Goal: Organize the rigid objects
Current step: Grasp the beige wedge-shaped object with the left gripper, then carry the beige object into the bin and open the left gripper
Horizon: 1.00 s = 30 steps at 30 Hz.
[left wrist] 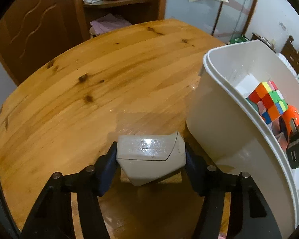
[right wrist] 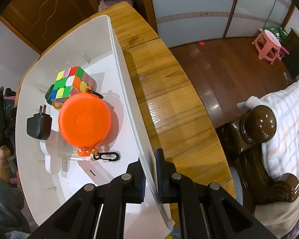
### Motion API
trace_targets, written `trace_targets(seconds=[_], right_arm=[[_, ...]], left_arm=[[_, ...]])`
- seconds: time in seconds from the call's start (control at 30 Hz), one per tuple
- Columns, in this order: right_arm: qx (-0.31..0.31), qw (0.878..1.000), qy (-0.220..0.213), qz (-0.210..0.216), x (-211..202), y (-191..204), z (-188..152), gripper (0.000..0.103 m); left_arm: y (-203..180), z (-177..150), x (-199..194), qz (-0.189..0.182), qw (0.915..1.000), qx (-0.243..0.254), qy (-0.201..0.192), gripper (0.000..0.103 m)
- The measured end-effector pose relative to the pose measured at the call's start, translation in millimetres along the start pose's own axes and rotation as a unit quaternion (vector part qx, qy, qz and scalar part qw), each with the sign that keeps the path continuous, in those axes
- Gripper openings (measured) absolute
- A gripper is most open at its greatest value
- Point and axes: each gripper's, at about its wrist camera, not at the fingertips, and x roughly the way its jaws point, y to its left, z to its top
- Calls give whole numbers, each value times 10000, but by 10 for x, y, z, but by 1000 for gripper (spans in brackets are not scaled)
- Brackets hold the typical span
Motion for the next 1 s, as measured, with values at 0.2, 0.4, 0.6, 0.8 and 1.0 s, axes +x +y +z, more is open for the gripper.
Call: trace_targets(seconds=[0.2,0.4,0.6,0.8,1.0], right_arm=[[-19,10000,-17,6,1,-4,-8,9],[-1,10000,-47,56,13,-16,-11,9],[64,9996,-22,271,74,-56,7,8],[87,9988,-28,486,114,-112,18,7],[36,9980,-51,636,114,-131,14,8]], left_arm=[[10,-88,-84,169,9998,-144,-25,65],[22,-106,-444,324,9982,-463,175,65],[-205,-34,-1067,288,9986,-424,-94,65],[-773,187,-1578,14,9990,-81,-431,65],[-1365,431,-1673,-303,9982,220,-463,65]])
